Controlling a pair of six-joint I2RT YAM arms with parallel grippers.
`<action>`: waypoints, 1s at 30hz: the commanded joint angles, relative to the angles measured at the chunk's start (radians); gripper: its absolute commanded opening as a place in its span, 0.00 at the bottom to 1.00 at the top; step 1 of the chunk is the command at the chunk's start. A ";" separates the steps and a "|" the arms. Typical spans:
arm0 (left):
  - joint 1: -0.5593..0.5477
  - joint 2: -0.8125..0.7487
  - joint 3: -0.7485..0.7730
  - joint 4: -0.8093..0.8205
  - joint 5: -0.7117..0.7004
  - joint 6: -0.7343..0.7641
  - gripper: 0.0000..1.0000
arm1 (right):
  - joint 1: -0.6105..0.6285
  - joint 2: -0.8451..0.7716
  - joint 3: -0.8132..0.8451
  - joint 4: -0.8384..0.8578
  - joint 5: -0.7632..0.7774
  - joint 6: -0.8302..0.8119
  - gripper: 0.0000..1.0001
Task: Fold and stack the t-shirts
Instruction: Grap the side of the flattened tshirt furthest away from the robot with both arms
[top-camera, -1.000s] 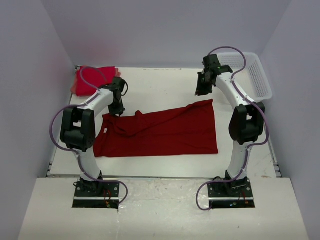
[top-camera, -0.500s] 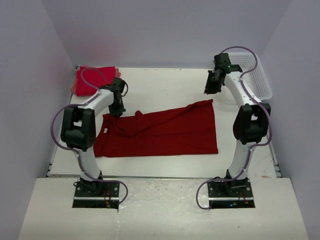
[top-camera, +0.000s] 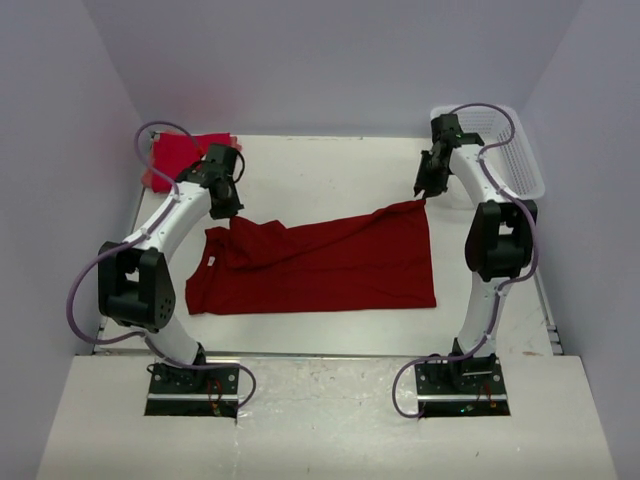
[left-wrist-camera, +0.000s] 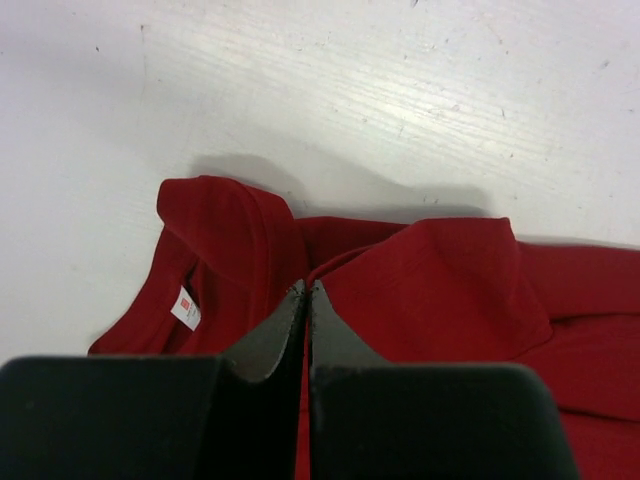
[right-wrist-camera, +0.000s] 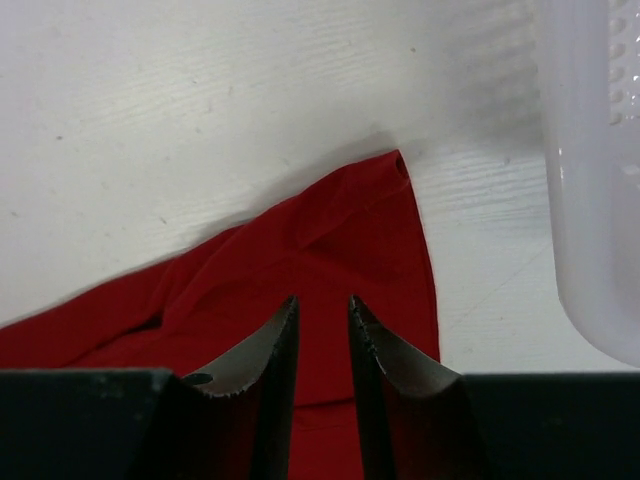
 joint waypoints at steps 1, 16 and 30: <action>0.004 -0.043 0.020 0.023 -0.009 0.004 0.00 | -0.018 0.036 0.030 -0.039 0.015 -0.020 0.28; 0.004 -0.130 0.022 0.044 0.036 0.008 0.00 | -0.049 0.206 0.194 -0.100 0.015 -0.030 0.43; 0.001 -0.149 -0.009 0.069 0.082 0.021 0.00 | -0.050 0.309 0.335 -0.168 -0.015 -0.030 0.52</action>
